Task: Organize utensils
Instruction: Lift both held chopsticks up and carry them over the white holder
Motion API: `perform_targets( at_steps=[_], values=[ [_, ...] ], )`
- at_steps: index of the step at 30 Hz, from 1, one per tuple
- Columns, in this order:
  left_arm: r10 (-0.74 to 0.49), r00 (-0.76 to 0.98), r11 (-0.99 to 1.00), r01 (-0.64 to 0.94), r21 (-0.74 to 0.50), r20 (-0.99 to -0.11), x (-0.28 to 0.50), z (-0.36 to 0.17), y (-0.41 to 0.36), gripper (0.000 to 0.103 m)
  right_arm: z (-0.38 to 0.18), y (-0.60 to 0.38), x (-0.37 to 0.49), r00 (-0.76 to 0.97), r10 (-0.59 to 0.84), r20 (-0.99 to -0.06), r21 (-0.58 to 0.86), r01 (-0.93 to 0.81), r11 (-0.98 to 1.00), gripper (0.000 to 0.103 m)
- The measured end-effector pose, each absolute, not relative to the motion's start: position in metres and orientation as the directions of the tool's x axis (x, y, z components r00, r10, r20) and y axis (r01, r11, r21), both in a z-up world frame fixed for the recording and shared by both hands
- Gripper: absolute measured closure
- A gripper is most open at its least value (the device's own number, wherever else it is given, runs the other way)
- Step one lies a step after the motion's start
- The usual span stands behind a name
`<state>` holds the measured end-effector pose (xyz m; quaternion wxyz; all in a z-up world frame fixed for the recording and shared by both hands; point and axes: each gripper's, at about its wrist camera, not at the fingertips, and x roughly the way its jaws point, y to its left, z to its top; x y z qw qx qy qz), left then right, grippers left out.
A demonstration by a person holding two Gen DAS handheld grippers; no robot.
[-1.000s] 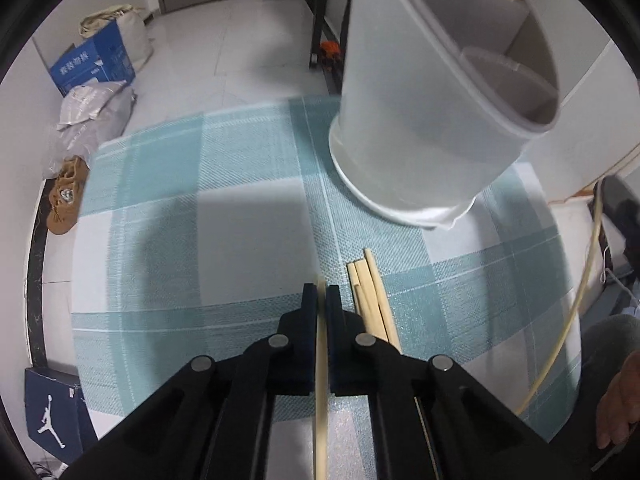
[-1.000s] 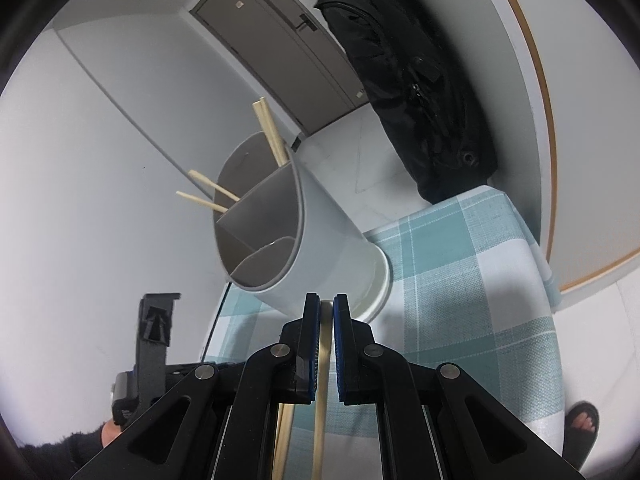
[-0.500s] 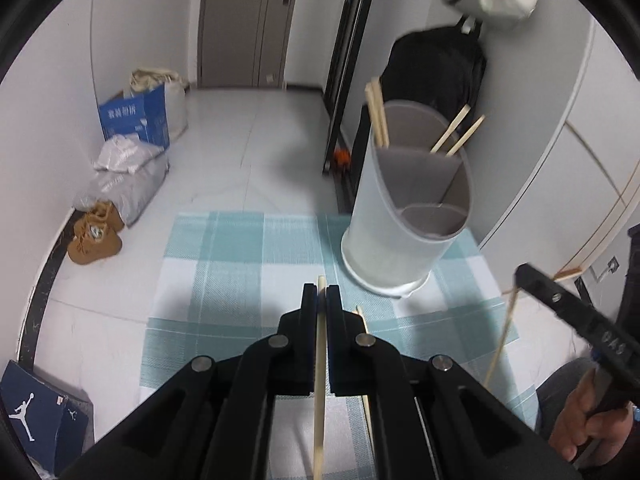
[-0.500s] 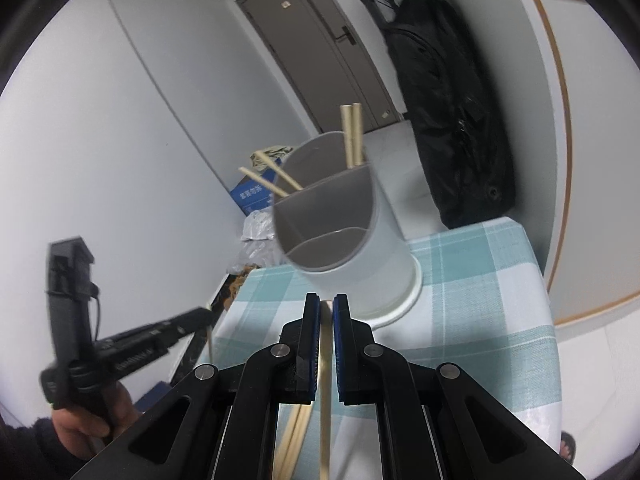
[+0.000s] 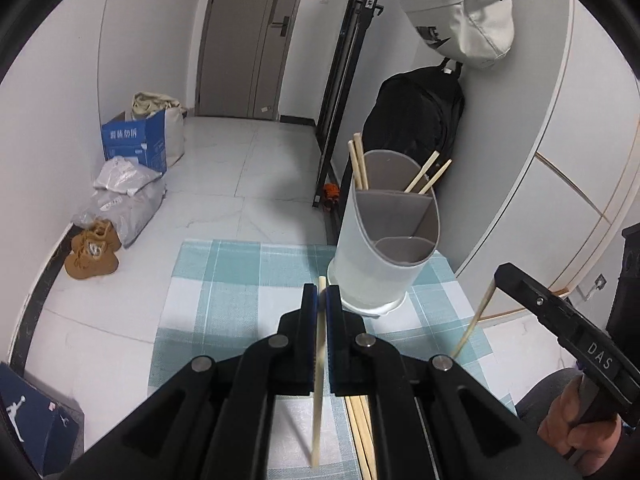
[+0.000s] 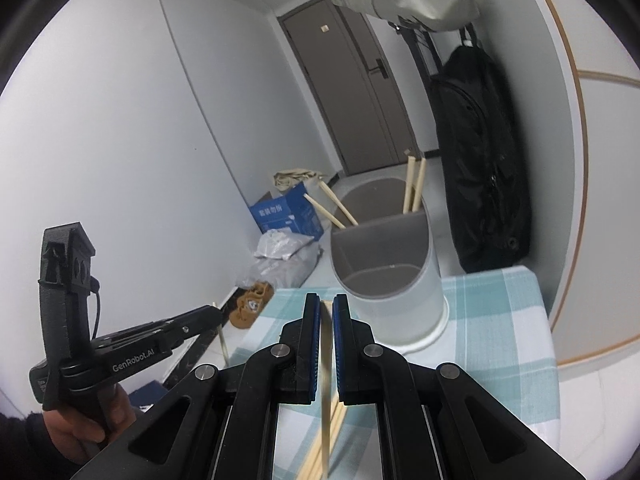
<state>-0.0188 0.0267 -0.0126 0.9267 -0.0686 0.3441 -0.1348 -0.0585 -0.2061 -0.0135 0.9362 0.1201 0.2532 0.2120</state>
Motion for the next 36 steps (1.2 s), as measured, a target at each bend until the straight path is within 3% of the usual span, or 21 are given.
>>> perform_targets(
  at_steps=[20,36],
  values=[
    [-0.331,0.720,0.943,0.275,-0.187,-0.610,0.003,0.024,-0.002,0.103,0.012,-0.210,-0.041,0.792,0.482,-0.373,0.320,-0.378,0.869,0.097],
    [-0.382,0.700,0.919,0.354,-0.172,-0.603,0.029,0.090,-0.020,0.103,0.085,-0.233,-0.003,0.835,0.454,-0.310,0.275,-0.378,0.884,0.097]
  ],
)
